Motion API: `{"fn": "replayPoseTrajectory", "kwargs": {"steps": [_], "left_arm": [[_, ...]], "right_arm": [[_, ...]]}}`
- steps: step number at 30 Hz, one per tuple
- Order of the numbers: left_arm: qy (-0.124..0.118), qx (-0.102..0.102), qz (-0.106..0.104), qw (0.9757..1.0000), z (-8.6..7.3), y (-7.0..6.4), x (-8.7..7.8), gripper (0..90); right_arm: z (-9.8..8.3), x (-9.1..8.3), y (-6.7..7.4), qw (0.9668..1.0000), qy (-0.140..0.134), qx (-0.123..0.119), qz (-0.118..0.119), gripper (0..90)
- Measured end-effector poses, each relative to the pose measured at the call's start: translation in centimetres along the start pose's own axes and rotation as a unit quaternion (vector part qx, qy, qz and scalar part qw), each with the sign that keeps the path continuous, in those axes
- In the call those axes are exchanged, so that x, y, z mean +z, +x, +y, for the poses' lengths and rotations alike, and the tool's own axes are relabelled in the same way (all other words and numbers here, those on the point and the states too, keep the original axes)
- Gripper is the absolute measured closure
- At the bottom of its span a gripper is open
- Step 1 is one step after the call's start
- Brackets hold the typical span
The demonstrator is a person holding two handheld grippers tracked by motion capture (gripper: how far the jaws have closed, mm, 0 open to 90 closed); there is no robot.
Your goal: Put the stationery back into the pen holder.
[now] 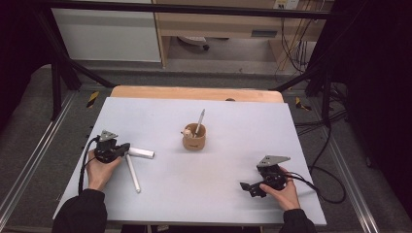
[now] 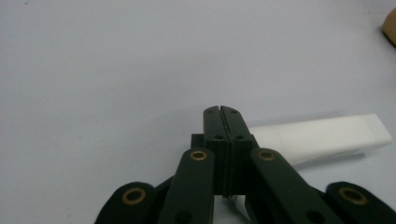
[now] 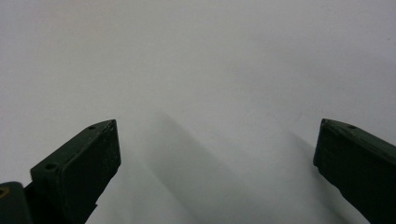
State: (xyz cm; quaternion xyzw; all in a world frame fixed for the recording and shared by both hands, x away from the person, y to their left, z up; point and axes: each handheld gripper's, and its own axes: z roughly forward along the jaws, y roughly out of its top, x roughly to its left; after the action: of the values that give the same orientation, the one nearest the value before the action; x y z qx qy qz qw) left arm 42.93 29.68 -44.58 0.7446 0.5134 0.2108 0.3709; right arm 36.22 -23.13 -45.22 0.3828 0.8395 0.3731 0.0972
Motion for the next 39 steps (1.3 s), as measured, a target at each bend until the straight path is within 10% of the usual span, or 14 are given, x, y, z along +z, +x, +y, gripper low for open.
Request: {"fn": "replayPoseTrajectory", "kwargs": {"steps": [39], "left_arm": [[0.021,0.055,-0.075,0.9954,0.8,-10.0,1.6,89.2]], "right_arm": [[0.0,0.1,0.1,1.0,0.004,-0.001,0.004,1.5]]}}
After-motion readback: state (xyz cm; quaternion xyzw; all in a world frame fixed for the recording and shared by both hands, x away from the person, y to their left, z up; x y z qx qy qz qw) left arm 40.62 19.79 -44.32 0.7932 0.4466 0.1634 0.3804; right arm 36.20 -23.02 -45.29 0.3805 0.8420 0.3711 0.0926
